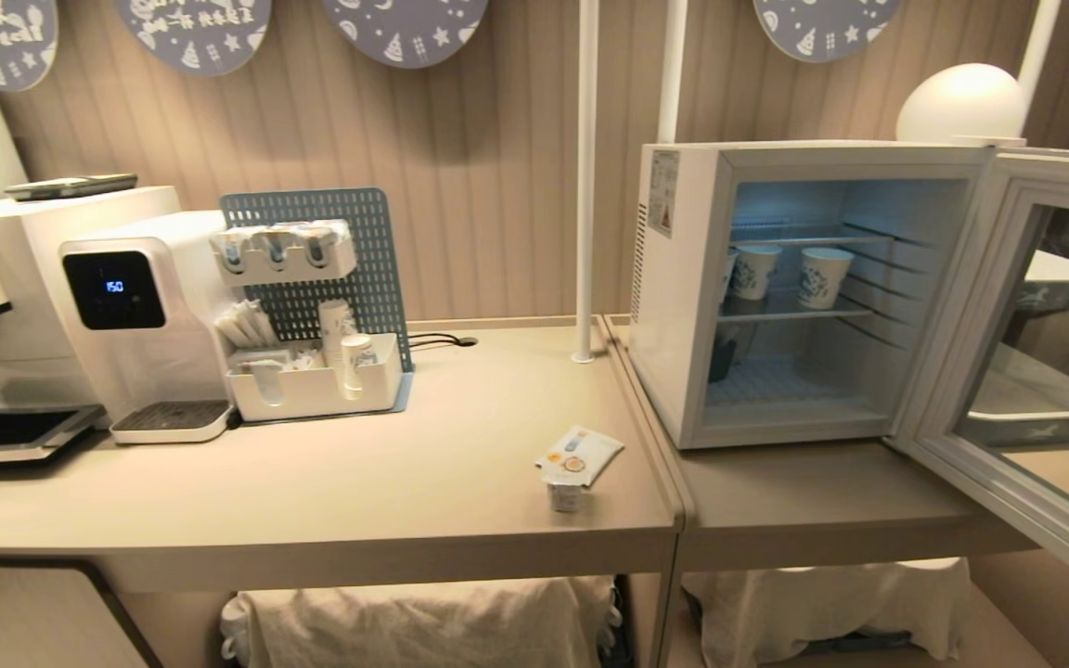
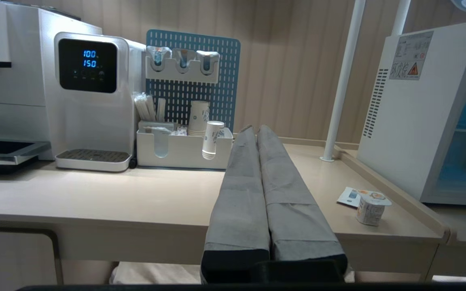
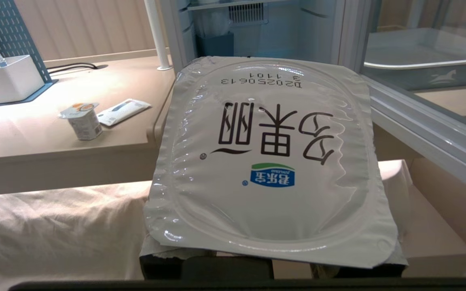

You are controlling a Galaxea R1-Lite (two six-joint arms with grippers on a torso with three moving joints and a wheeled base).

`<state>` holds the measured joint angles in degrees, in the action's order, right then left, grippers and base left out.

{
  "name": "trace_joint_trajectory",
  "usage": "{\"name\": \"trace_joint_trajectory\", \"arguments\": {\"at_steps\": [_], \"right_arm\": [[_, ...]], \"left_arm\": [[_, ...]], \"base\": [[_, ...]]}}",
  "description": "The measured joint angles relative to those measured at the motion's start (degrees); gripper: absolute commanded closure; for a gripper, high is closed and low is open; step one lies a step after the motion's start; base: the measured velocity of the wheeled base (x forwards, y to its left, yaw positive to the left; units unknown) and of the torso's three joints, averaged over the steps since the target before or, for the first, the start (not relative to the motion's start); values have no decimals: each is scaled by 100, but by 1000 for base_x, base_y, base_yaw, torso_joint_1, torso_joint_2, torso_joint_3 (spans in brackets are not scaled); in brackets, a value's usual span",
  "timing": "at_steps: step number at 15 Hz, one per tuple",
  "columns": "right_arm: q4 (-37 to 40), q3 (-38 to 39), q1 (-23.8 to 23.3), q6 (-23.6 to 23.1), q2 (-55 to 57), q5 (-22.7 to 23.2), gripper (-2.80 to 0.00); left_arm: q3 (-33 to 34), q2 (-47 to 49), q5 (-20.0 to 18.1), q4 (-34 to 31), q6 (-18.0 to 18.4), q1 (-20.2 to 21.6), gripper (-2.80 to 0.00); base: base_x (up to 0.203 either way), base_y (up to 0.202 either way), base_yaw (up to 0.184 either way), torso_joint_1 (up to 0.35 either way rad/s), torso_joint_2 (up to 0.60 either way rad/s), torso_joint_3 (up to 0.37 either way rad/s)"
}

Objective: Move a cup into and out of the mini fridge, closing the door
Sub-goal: Place the yoghurt on the table

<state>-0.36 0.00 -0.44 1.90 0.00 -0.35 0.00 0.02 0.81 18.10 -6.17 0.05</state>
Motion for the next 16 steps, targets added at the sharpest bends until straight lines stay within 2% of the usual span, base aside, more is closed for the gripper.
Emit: {"name": "trace_joint_trajectory", "arguments": {"at_steps": [16], "right_arm": [[-5,0,9,2,2,-9,0]], "left_arm": [[0,9,-2,-2,7,9,0]], "base": [[0,182,-1,2,3,2]]}}
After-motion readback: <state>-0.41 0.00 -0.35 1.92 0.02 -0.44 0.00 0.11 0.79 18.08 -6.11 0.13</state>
